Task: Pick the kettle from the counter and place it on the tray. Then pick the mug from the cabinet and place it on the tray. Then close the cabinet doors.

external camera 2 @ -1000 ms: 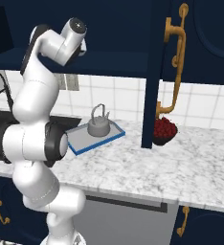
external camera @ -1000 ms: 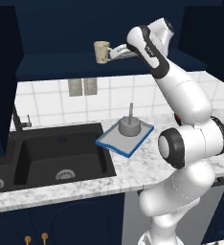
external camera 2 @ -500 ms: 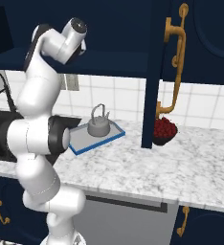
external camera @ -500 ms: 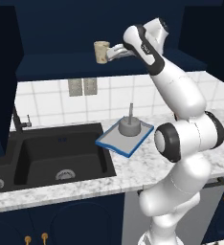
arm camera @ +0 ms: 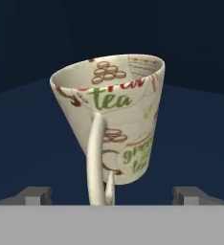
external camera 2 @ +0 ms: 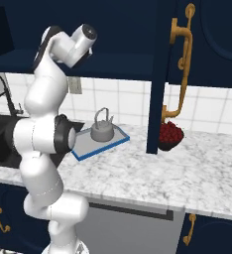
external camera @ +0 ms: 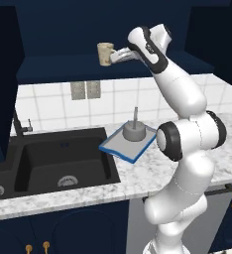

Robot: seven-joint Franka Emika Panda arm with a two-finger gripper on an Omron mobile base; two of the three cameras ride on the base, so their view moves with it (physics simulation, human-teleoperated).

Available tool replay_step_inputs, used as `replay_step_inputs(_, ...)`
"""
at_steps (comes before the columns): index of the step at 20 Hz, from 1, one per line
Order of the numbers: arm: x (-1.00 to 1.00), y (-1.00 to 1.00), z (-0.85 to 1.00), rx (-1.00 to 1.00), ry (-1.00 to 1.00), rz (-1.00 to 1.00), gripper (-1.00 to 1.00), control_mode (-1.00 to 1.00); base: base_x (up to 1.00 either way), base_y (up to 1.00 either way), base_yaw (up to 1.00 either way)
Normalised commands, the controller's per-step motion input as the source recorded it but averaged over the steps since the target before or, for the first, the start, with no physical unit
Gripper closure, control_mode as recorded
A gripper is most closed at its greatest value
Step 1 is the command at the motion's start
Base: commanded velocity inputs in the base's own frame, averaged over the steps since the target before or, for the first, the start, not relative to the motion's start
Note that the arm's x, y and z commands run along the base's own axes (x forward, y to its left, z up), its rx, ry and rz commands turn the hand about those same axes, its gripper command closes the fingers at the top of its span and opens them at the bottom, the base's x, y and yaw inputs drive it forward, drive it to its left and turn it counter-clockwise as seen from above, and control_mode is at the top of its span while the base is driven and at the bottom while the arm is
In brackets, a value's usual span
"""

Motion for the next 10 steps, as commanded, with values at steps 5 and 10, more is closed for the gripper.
replay_step_inputs(5, 0.34, 0.0, -0.01, 0.03, 0.0, 0.04, -1.0, -1.0, 0.0, 0.0, 0.0)
replay_step_inputs(10, -0.13, 0.06, 0.0, 0.0, -0.06, 0.04, 1.0, -1.0, 0.0, 0.0, 0.0)
